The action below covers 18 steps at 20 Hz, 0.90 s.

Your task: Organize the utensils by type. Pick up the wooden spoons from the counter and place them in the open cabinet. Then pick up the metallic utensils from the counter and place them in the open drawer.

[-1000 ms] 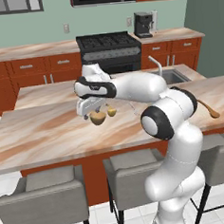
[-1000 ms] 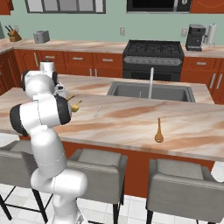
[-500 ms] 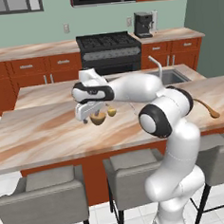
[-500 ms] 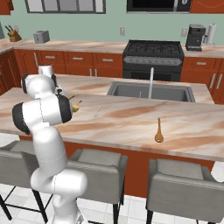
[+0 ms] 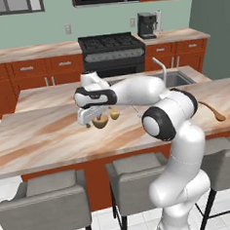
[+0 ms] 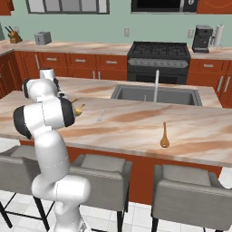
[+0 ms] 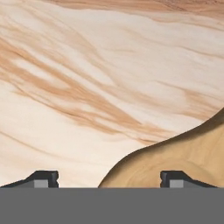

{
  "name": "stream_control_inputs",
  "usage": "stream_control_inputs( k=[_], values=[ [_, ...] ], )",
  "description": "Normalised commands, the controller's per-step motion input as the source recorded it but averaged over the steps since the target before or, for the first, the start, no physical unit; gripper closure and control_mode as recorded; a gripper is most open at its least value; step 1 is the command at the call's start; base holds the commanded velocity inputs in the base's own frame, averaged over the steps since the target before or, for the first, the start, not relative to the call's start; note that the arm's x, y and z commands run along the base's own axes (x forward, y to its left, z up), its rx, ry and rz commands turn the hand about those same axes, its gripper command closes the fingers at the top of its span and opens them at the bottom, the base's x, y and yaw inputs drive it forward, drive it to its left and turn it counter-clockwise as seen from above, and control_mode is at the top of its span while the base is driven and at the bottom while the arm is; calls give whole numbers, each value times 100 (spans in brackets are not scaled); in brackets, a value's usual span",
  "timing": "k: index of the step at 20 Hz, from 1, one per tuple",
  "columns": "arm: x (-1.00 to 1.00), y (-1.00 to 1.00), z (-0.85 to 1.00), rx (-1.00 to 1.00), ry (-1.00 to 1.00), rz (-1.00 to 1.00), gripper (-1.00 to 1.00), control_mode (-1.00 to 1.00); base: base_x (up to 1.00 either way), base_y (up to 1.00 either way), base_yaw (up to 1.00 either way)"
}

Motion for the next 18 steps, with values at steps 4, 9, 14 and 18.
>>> stream_control_inputs(
  k=[4,9,14,18],
  values=[
    [1,0,-42,0,2,0,100,-100,0,0,0],
    [0,0,-54,0,1,-1,100,-100,0,0,0],
    [0,0,-56,0,0,0,100,-100,0,0,0],
    [-3,5,-16,0,-7,0,100,-100,0,0,0]
  ],
)
